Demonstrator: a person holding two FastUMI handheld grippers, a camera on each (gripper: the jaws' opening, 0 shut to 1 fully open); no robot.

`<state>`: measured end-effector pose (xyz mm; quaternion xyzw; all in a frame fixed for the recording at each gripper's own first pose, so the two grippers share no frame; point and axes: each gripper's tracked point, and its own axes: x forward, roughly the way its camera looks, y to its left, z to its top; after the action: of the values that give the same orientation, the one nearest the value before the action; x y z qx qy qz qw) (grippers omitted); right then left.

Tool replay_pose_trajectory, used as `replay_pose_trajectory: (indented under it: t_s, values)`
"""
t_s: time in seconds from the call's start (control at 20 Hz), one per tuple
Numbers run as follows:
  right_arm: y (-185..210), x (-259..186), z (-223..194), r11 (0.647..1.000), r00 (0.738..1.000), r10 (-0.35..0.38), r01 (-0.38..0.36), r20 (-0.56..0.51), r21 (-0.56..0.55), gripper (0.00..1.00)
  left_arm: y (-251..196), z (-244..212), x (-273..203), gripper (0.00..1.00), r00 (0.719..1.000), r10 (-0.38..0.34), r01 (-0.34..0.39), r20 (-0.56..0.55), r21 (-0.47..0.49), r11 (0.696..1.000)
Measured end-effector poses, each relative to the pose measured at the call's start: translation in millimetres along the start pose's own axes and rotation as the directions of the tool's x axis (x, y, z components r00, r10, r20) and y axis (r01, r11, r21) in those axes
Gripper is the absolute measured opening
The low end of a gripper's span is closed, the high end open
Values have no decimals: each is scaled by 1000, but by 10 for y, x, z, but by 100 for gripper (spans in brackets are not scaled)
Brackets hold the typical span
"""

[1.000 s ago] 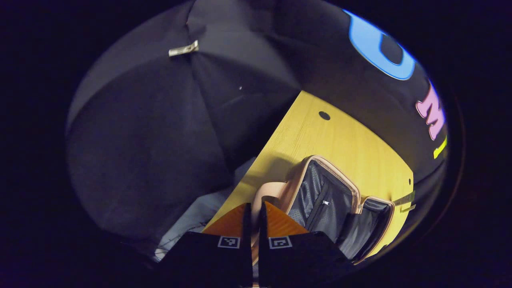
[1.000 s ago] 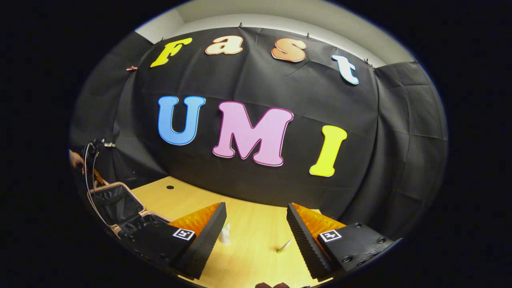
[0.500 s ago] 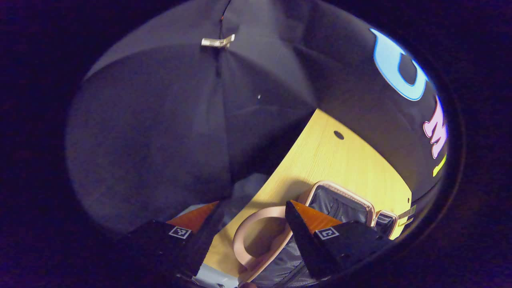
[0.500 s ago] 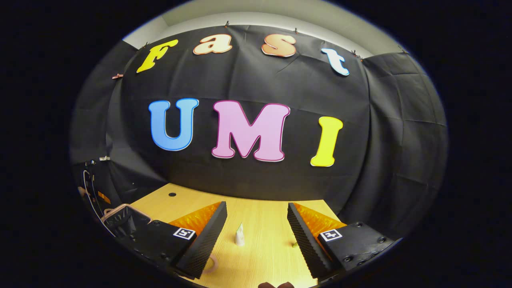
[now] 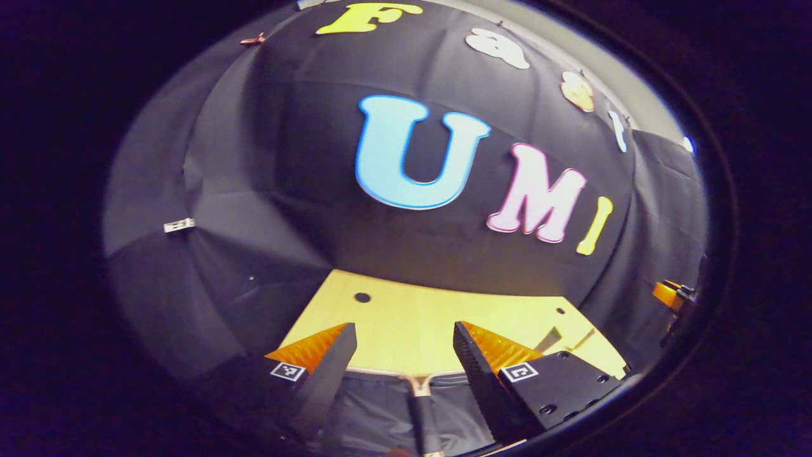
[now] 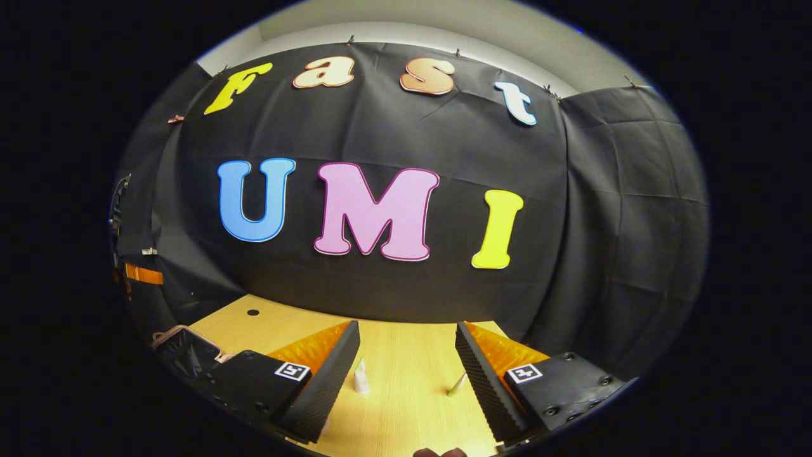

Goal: First open the suitcase, pack the skin care products into it, and then close the suitcase.

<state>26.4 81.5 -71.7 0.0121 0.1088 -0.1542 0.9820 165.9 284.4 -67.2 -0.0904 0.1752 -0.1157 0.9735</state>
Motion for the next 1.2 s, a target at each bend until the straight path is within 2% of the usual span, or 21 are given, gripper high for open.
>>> replay_pose_trajectory:
  t_s: [0.05, 0.2, 0.3, 0.4, 0.55, 0.65, 0.85, 1.05, 1.2]
  values:
    - [12, 4, 27, 1000, 1000, 8, -8, 5, -4, 96, -385, 33, 56, 96, 997, -71, 71, 12, 15, 997]
    - [43, -20, 40, 999, 999, 36, -36, 9, -4, 96, -1236, -251, 37, 96, 976, -214, 210, 38, 76, 975]
    - [16, -58, -2, 999, 999, 48, -48, -2, -5, 96, -1731, -561, 176, 96, 960, -280, 281, -27, 138, 950]
    - [-65, -110, -11, 999, 999, 43, -43, 7, -10, 96, -2117, -780, 335, 96, 946, -313, 324, -88, 177, 929]
    - [-186, -179, -82, 999, 999, 46, -45, 8, -21, 96, -2575, -1054, 574, 96, 926, -345, 366, -153, 146, 919]
    - [-288, -250, -138, 998, 998, 58, -58, 4, -3, 96, -2804, -1297, 848, 96, 920, -336, 363, -203, 118, 924]
    - [-629, -275, -355, 997, 996, 73, -74, -46, -26, 96, -2950, -1995, 1494, 97, 894, -242, 299, -378, 100, 949]
    - [-1138, -199, -729, 993, 992, 54, -65, -114, -96, 96, -2896, -2401, 2107, 96, 896, -133, 226, -424, 177, 958]
    - [-1443, -77, -1086, 992, 980, 69, -88, -189, -94, 96, -2818, -2676, 2556, 97, 890, -64, 177, -451, 213, 961]
